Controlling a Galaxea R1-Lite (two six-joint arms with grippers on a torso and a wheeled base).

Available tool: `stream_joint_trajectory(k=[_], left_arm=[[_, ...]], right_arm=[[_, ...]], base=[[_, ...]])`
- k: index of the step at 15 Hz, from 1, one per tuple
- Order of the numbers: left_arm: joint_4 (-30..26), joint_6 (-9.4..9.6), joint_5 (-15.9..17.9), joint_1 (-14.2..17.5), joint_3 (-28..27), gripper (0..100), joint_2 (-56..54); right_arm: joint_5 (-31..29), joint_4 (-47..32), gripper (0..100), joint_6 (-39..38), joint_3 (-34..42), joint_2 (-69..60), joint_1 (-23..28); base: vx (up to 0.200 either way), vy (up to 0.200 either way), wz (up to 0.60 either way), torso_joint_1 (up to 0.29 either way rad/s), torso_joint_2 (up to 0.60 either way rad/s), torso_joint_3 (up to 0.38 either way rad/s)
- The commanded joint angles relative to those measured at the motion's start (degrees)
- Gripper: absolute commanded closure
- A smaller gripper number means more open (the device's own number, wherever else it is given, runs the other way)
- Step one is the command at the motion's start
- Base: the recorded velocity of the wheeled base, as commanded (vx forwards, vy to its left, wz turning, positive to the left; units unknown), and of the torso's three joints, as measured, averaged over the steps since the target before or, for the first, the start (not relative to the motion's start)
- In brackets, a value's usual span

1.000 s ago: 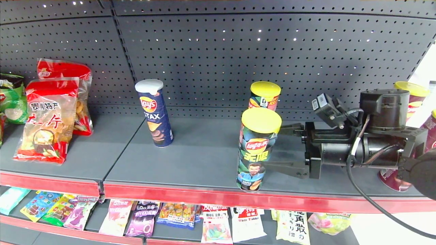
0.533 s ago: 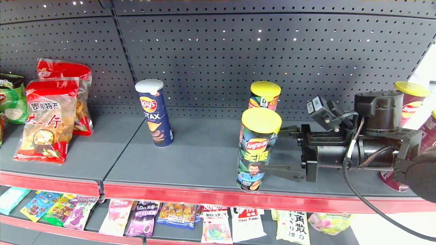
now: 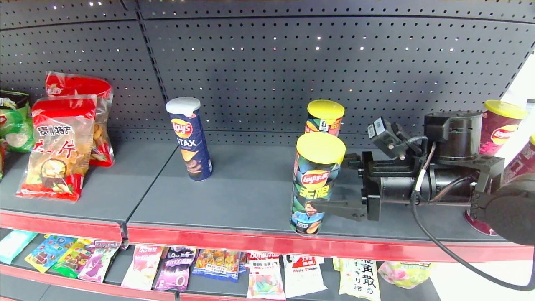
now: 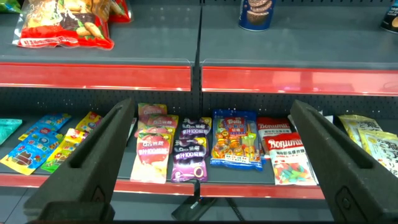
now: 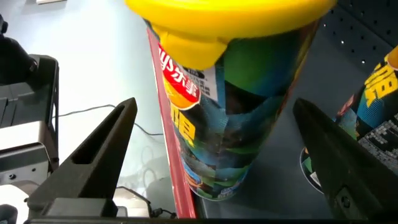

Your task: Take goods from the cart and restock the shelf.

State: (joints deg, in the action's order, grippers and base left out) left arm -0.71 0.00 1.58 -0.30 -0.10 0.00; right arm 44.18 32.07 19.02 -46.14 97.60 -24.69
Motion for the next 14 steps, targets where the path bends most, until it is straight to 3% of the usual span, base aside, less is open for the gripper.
stream_joint_trajectory(k=[1, 7, 8, 14], left_arm=[[0.00, 0.00, 0.00, -0.05, 0.01, 0, 0.00], [0.00, 0.00, 0.00, 0.04, 0.01, 0, 0.00], [0.00, 0.00, 0.00, -0.05, 0.01, 0, 0.00], [0.00, 0.00, 0.09, -0.05, 0.01, 0, 0.00]], right_arm=[[0.03, 0.01, 0, 0.05, -0.18, 0.93, -0.19], [0.03, 3.52, 0, -1.53, -0.35, 2.95, -0.27], [-0.06, 4.66, 100, -1.61, -0.26, 3.48, -0.27], [-0.06, 5.02, 100, -1.97, 0.09, 3.04, -0.19]], base=[[0.000, 0.000, 0.00, 0.000, 0.00, 0.000], [0.000, 0.000, 0.00, 0.000, 0.00, 0.000], [0.000, 0.000, 0.00, 0.000, 0.00, 0.000], [0.000, 0.000, 0.00, 0.000, 0.00, 0.000]])
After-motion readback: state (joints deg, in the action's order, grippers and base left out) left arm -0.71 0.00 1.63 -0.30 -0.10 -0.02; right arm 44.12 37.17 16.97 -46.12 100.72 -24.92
